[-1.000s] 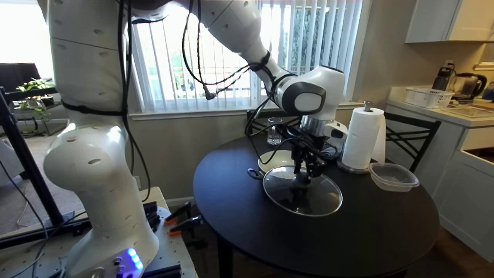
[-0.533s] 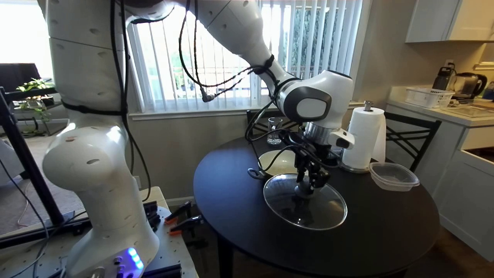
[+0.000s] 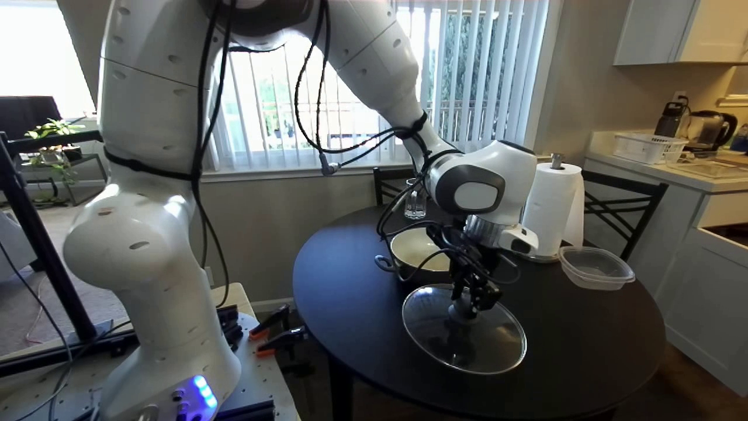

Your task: Remove the glass lid from the pot.

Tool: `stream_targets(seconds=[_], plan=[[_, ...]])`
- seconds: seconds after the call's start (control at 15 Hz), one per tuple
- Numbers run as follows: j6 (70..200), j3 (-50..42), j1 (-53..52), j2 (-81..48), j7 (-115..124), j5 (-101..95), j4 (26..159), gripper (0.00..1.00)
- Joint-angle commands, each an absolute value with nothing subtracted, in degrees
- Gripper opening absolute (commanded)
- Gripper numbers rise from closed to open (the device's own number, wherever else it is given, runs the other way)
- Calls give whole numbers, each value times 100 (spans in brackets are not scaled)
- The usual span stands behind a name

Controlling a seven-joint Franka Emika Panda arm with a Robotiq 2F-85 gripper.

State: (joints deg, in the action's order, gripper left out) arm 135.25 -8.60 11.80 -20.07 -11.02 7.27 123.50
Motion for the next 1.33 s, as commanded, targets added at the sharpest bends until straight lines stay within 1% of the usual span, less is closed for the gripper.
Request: stream_targets(seconds=[0.0,0.4,0.47,0.53,0.6,0.67,0.73,0.8,1.0,1.07,1.27], plan=[[13684,-693,1304,-2315,-1268,807,12102,32],[13818,-593,1345,-2568,-1254,805,11967,32],[13855,-566,1364,-2576,-1264,844,11971,82],[13896,-552,1369,-2583,-1254,850,11981,83],[13896,-543,1368,-2565,-1239,836,11990,88],[13891,-529,1376,-2550,-1236,836,11978,94],[13875,-526,1374,-2508,-1225,829,11986,98],[13884,-523,1375,-2499,-1223,828,11976,100],[13901,-547,1338,-2389,-1188,767,12015,100],[13782,-587,1300,-2578,-1082,698,11852,100],[13779,-587,1300,-2580,-1081,698,11845,100]])
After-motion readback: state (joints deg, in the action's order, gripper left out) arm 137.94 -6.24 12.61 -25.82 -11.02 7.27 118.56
